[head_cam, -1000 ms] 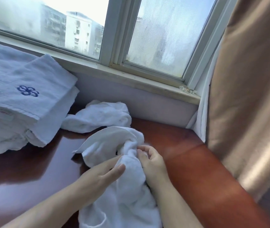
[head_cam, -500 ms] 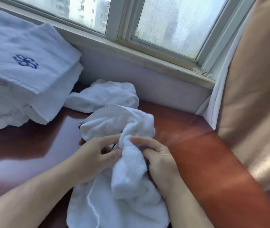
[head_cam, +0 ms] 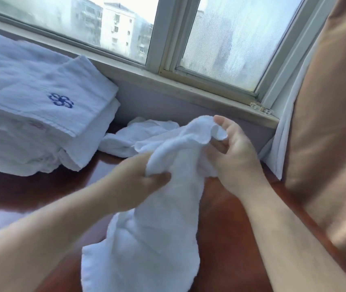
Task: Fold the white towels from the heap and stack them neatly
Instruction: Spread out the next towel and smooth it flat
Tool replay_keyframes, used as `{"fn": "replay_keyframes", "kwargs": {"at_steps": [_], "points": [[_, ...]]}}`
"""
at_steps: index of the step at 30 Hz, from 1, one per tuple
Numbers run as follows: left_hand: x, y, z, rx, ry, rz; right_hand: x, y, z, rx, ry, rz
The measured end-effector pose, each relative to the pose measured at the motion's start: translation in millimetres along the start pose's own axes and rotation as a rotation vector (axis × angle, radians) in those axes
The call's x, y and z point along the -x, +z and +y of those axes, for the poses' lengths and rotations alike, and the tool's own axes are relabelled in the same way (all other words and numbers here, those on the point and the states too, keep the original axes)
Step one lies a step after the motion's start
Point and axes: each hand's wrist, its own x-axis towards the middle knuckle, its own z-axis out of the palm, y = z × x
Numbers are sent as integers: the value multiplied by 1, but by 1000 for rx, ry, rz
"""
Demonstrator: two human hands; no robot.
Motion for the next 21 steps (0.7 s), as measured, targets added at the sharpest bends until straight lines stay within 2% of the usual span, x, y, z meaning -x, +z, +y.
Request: {"fn": "replay_keyframes", "kwargs": {"at_steps": [2, 3, 6, 7, 9, 11, 12, 14, 16, 18, 19, 20, 21], "points": [[-15, -22, 9, -79, 41, 74, -15, -14, -6, 512, -106, 208], [-21, -34, 11, -178, 72, 49, -19, -19, -6, 676, -117, 238], [-29, -51, 12, -636, 16, -198, -15, -22, 3, 1041, -186, 128], [-29, -52, 8, -788, 9, -244, -9, -21, 8, 1034, -240, 53], [-27, -55, 2, -883, 53, -206, 5, -21, 9, 745, -255, -92], [-22, -59, -2, -706, 28, -125, 17, -23, 7, 438, -123, -161], [-18, -61, -1, -567, -1, -99, 24, -23, 6, 379, -46, -209], [-7, -61, 1, -414, -11, -106, 38, -24, 5, 498, 52, -364], [7, -60, 6, -458, 20, -218, 56, -27, 4, 784, 100, -574], [21, -58, 16, -704, -21, -382, 70, -31, 5, 1101, 104, -703], [27, -56, 22, -868, -22, -422, 76, -34, 6, 1212, 100, -716], [32, -53, 27, -1032, 42, -397, 80, -37, 7, 1285, 107, -686], [35, -49, 31, -1174, 151, -305, 84, -41, 8, 1336, 129, -612]]}}
